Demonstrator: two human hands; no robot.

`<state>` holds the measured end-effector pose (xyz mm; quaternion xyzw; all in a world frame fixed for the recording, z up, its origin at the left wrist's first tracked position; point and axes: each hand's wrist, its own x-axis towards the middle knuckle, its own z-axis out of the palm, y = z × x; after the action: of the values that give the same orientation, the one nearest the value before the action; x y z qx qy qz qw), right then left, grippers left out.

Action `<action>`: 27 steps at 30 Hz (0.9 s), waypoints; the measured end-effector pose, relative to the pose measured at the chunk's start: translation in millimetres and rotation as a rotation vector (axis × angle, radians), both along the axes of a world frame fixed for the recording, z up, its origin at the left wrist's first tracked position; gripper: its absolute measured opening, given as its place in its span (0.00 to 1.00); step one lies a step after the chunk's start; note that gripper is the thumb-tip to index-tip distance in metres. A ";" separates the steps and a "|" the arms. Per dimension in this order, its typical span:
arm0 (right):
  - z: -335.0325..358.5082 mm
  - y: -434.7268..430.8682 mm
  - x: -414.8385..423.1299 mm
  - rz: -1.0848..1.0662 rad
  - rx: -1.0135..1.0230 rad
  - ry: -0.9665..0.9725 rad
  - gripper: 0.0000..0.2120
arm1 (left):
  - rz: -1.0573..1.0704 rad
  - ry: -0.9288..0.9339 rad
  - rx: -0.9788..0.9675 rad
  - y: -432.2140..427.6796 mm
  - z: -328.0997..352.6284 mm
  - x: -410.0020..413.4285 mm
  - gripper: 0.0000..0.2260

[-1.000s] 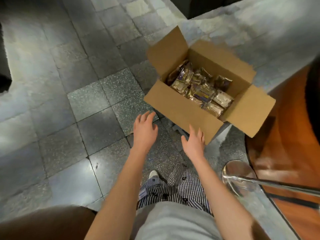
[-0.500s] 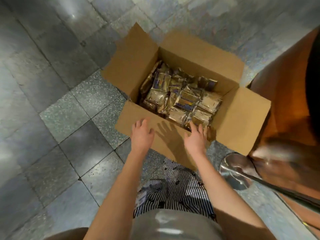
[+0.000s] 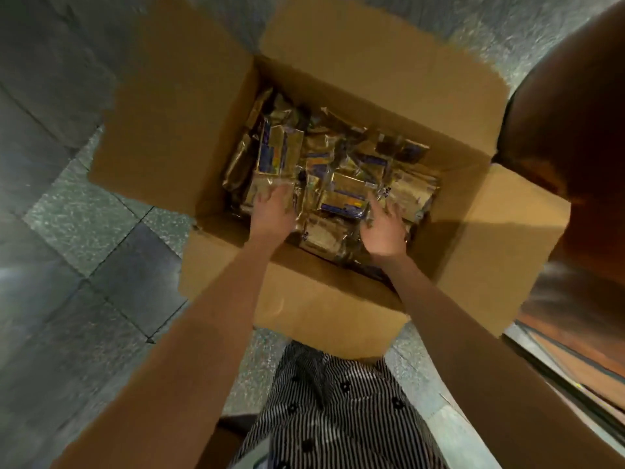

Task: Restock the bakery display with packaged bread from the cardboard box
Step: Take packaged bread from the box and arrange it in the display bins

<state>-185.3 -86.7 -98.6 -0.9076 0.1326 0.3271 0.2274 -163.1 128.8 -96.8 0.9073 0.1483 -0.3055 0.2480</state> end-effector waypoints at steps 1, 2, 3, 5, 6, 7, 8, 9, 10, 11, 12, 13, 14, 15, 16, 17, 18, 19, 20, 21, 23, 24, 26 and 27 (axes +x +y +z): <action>-7.9 0.8 7.2 -0.008 0.012 0.022 0.31 | -0.029 0.008 0.031 2.0 -10.8 9.6 0.25; -16.6 1.9 12.8 -0.022 0.032 0.032 0.31 | -0.033 0.015 0.046 3.4 -20.6 18.4 0.24; -26.0 3.4 17.5 -0.043 0.061 0.023 0.31 | -0.016 0.018 0.046 4.5 -28.6 27.7 0.24; -44.9 5.9 24.5 -0.074 0.111 0.000 0.32 | -0.007 -0.015 0.038 7.1 -44.2 45.8 0.25; -54.4 7.0 27.2 -0.069 0.116 -0.013 0.33 | -0.015 -0.036 0.041 7.7 -50.3 53.8 0.26; -63.0 8.4 30.5 -0.051 0.111 -0.026 0.33 | -0.019 -0.049 0.039 8.1 -57.3 60.8 0.26; -70.5 9.6 33.7 -0.034 0.103 -0.032 0.34 | -0.030 -0.050 0.040 8.2 -64.0 66.6 0.27; -76.5 10.7 37.4 -0.023 0.092 -0.029 0.34 | -0.042 -0.036 0.045 7.5 -70.5 71.6 0.28; -82.4 12.0 40.2 -0.017 0.084 -0.020 0.34 | -0.056 -0.016 0.061 6.5 -78.0 75.5 0.30; -87.2 13.1 42.7 -0.009 0.079 -0.014 0.34 | -0.072 -0.001 0.086 4.7 -84.4 78.2 0.31; -92.1 13.9 43.5 0.005 0.072 -0.020 0.34 | -0.086 0.004 0.112 2.6 -90.2 79.7 0.33; -96.1 14.4 43.2 0.026 0.056 -0.042 0.34 | -0.103 0.000 0.136 0.7 -95.4 80.4 0.35; -100.0 14.1 41.7 0.044 0.038 -0.067 0.33 | -0.117 -0.005 0.156 -1.0 -100.0 80.2 0.38; -102.7 13.3 40.0 0.051 0.027 -0.084 0.33 | -0.124 -0.003 0.173 -2.2 -103.5 79.7 0.40; -104.2 12.3 38.2 0.051 0.024 -0.094 0.33 | -0.127 -0.002 0.191 -3.0 -105.7 79.1 0.41; -105.4 11.5 37.0 0.049 0.024 -0.105 0.32 | -0.126 -0.008 0.212 -3.4 -107.1 78.9 0.42; -105.5 10.7 37.2 0.049 0.024 -0.117 0.32 | -0.124 -0.019 0.234 -4.0 -108.2 79.5 0.41; -104.5 9.8 39.5 0.046 0.020 -0.123 0.32 | -0.120 -0.032 0.255 -4.8 -107.7 80.8 0.40; -103.9 8.6 43.0 0.042 0.010 -0.117 0.32 | -0.111 -0.044 0.270 -5.6 -106.8 82.3 0.40; -102.6 7.1 47.5 0.047 -0.011 -0.098 0.32 | -0.103 -0.047 0.277 -6.1 -105.6 83.7 0.40; -98.8 4.1 55.1 0.095 -0.063 -0.048 0.33 | -0.086 -0.047 0.259 -5.4 -101.4 86.2 0.41; -96.6 2.7 57.5 0.122 -0.071 -0.030 0.32 | -0.074 -0.052 0.230 -4.1 -98.4 87.0 0.41; -92.7 0.0 59.9 0.149 -0.041 -0.012 0.29 | -0.026 -0.064 0.140 -0.7 -88.3 85.8 0.42; -90.8 -0.7 60.1 0.151 -0.013 -0.003 0.25 | 0.001 -0.071 0.090 1.2 -82.4 82.9 0.41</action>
<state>-125.2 -87.3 -189.4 -0.9169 0.0656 0.3412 0.1962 -80.2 130.0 -179.2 0.9277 0.1536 -0.2661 0.2120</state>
